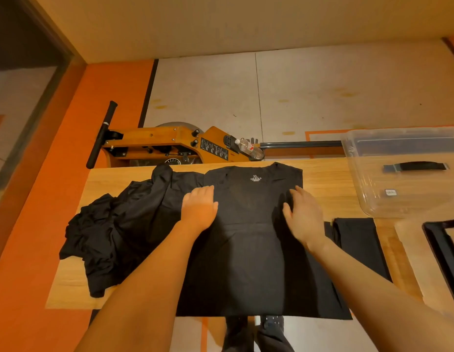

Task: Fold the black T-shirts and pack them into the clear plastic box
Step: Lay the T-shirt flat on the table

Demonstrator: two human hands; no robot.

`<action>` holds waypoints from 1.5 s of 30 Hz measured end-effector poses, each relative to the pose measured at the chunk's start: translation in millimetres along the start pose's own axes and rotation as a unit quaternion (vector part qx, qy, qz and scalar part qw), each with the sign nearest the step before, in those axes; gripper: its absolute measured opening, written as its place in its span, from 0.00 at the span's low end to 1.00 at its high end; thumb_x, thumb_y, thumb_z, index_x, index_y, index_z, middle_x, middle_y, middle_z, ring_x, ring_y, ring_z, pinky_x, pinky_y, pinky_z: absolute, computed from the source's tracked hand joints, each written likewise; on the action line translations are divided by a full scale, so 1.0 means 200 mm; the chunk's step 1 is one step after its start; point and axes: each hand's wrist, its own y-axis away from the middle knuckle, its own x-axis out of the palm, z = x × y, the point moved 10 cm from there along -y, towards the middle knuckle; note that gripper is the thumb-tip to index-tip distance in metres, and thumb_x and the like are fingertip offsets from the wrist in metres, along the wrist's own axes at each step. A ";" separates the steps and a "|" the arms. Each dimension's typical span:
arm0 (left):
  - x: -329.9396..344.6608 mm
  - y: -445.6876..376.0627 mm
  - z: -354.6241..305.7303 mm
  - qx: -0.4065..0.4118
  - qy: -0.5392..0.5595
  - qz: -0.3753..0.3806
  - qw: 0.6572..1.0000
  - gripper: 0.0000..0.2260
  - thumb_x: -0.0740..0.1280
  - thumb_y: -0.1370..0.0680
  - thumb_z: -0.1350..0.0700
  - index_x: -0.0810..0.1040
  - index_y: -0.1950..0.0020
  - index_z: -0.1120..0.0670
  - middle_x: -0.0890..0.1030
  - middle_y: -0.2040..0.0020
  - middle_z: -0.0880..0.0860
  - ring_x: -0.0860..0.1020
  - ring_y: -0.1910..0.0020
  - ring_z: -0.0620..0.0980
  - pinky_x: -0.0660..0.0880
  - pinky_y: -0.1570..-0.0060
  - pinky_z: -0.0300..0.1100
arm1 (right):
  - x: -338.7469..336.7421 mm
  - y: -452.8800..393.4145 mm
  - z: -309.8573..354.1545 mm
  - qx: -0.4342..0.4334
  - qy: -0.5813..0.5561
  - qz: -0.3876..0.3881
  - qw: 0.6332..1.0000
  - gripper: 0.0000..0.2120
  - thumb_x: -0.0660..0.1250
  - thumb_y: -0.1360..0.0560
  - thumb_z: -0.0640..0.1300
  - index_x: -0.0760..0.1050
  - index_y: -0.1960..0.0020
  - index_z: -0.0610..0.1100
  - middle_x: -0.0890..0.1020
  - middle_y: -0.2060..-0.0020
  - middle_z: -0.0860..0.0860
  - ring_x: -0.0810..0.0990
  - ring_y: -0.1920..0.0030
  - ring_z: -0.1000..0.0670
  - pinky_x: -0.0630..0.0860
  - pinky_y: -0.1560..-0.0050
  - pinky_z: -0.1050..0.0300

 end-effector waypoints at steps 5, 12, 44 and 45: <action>0.10 -0.14 -0.03 0.011 -0.002 0.026 1.000 0.32 0.61 0.20 0.46 0.52 0.21 0.55 0.57 0.22 0.53 0.53 0.22 0.53 0.56 0.26 0.52 | 0.19 -0.11 0.04 -0.035 0.070 0.058 0.995 0.31 0.59 0.19 0.55 0.59 0.23 0.40 0.59 0.22 0.43 0.55 0.22 0.43 0.56 0.24 0.48; 0.23 -0.25 -0.07 0.029 -0.020 0.070 0.997 0.31 0.51 0.18 0.39 0.46 0.20 0.52 0.46 0.20 0.52 0.42 0.22 0.54 0.46 0.25 0.55 | 0.35 -0.17 0.00 -0.062 0.125 0.105 0.985 0.39 0.41 0.22 0.66 0.47 0.20 0.42 0.47 0.20 0.44 0.44 0.21 0.45 0.46 0.23 0.48; 0.02 -0.57 0.08 -0.040 0.070 -0.082 0.993 0.10 0.68 0.22 0.52 0.78 0.41 0.48 0.65 0.26 0.51 0.58 0.26 0.54 0.56 0.29 0.53 | 0.40 -0.42 0.45 -0.160 0.061 0.027 0.985 0.23 0.64 0.21 0.54 0.74 0.32 0.41 0.66 0.26 0.39 0.61 0.24 0.38 0.59 0.27 0.41; 0.03 -0.58 0.08 -0.041 0.081 -0.079 0.993 0.09 0.68 0.23 0.52 0.79 0.43 0.48 0.65 0.26 0.51 0.58 0.26 0.53 0.55 0.29 0.53 | 0.41 -0.43 0.46 -0.157 0.064 0.029 0.985 0.24 0.64 0.21 0.54 0.73 0.31 0.41 0.65 0.26 0.39 0.60 0.24 0.38 0.58 0.27 0.41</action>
